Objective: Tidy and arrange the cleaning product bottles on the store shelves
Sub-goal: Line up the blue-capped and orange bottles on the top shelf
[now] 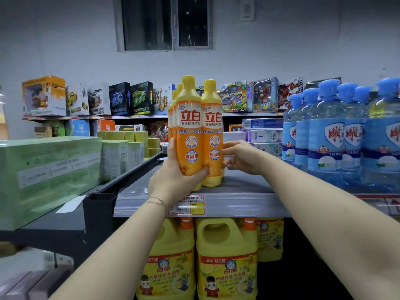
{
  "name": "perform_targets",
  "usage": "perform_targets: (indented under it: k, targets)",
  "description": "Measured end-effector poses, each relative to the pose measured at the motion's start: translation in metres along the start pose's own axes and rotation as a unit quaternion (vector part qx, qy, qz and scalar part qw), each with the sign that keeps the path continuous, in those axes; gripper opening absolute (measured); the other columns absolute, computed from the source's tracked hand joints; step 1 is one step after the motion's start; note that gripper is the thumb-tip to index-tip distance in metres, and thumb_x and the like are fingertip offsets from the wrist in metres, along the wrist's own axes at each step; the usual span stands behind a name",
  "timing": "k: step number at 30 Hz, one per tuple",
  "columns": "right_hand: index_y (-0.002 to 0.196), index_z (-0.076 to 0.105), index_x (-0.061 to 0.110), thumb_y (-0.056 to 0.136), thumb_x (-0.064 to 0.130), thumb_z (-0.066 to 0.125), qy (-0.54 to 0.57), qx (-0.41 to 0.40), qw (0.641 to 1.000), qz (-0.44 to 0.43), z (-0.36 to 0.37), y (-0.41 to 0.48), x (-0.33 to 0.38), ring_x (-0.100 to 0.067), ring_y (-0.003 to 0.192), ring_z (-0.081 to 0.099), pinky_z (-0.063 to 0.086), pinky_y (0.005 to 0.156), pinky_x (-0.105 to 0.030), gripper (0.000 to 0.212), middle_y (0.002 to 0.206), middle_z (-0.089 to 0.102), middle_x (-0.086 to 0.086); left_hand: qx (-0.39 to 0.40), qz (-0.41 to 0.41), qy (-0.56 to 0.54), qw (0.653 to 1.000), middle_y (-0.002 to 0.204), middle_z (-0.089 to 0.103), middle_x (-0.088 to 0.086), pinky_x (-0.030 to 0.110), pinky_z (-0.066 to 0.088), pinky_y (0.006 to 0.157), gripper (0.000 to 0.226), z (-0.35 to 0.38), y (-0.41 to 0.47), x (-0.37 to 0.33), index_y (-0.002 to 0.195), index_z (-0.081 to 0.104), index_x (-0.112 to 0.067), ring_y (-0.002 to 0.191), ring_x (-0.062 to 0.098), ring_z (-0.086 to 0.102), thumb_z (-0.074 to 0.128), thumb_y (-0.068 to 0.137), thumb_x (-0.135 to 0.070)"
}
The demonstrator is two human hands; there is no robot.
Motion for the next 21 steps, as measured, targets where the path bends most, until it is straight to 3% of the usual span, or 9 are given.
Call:
perform_targets:
  k: [6, 8, 10, 12, 15, 19, 21]
  targets:
    - [0.109, 0.063, 0.011, 0.094, 0.031, 0.046, -0.027, -0.004, 1.000, 0.012, 0.000, -0.001, -0.002, -0.022, 0.079, 0.054, 0.044, 0.075, -0.034, 0.030, 0.121, 0.060, -0.010, -0.001, -0.004, 0.006, 1.000, 0.131, 0.055, -0.011, 0.042, 0.055, 0.082, 0.110, -0.001, -0.002, -0.002, 0.145, -0.012, -0.044, 0.106, 0.022, 0.062, 0.058, 0.067, -0.078]
    - [0.111, 0.063, 0.014, 0.090, 0.053, 0.042, -0.014, 0.011, 1.000, 0.021, -0.001, -0.003, 0.000, -0.026, 0.095, 0.055, 0.041, 0.088, -0.041, 0.050, 0.122, 0.059, -0.009, -0.001, -0.004, 0.007, 1.000, 0.131, 0.055, -0.011, 0.040, 0.054, 0.080, 0.110, -0.002, -0.002, -0.003, 0.146, -0.011, -0.044, 0.106, 0.021, 0.062, 0.058, 0.068, -0.078]
    - [0.124, 0.058, 0.018, 0.074, 0.073, 0.046, -0.007, 0.057, 0.998, 0.038, -0.003, -0.004, 0.000, -0.026, 0.115, 0.052, 0.035, 0.102, -0.047, 0.076, 0.127, 0.057, -0.005, -0.002, -0.003, 0.006, 1.000, 0.131, 0.055, -0.011, 0.039, 0.053, 0.079, 0.110, -0.002, -0.003, -0.005, 0.146, -0.011, -0.043, 0.107, 0.021, 0.061, 0.058, 0.068, -0.077]
    - [0.136, 0.045, 0.025, 0.063, 0.071, 0.062, -0.038, 0.104, 0.993, 0.039, 0.000, -0.006, -0.003, -0.023, 0.126, 0.046, 0.031, 0.109, -0.051, 0.088, 0.136, 0.051, -0.003, 0.000, -0.003, 0.003, 1.000, 0.131, 0.055, -0.011, 0.041, 0.054, 0.082, 0.111, -0.002, -0.003, -0.005, 0.145, -0.012, -0.044, 0.107, 0.022, 0.061, 0.058, 0.067, -0.079]
    - [0.143, 0.026, 0.029, 0.057, 0.048, 0.082, -0.112, 0.103, 0.988, 0.032, 0.010, -0.003, -0.008, -0.021, 0.122, 0.050, 0.037, 0.106, -0.048, 0.105, 0.136, 0.050, 0.002, 0.022, -0.007, -0.008, 1.000, 0.130, 0.054, -0.011, 0.046, 0.054, 0.086, 0.112, -0.004, -0.001, -0.004, 0.144, -0.015, -0.047, 0.107, 0.023, 0.061, 0.058, 0.065, -0.080]
    - [0.141, 0.018, 0.033, 0.040, 0.046, 0.092, -0.145, 0.070, 0.986, 0.031, 0.014, -0.003, -0.009, -0.023, 0.116, 0.053, 0.044, 0.095, -0.044, 0.125, 0.130, 0.051, 0.002, 0.086, -0.015, -0.091, 0.992, 0.125, 0.053, -0.011, 0.041, 0.050, 0.090, 0.110, -0.008, 0.006, -0.003, 0.147, -0.007, -0.044, 0.104, 0.018, 0.057, 0.071, 0.071, -0.061]
    - [0.140, 0.016, 0.034, 0.042, 0.046, 0.088, -0.147, 0.064, 0.987, 0.032, 0.013, -0.007, -0.008, -0.025, 0.118, 0.052, 0.044, 0.090, -0.041, 0.123, 0.134, 0.048, -0.001, 0.114, -0.016, -0.131, 0.985, 0.126, 0.055, -0.009, 0.040, 0.049, 0.093, 0.106, -0.010, 0.009, -0.003, 0.148, 0.002, -0.041, 0.109, 0.019, 0.057, 0.076, 0.072, -0.050]
Point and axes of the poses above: each hand's wrist, its own y-axis towards the middle knuckle, its own z-axis out of the palm, x = y × z, the point moved 1 cm from there along y, towards the middle knuckle
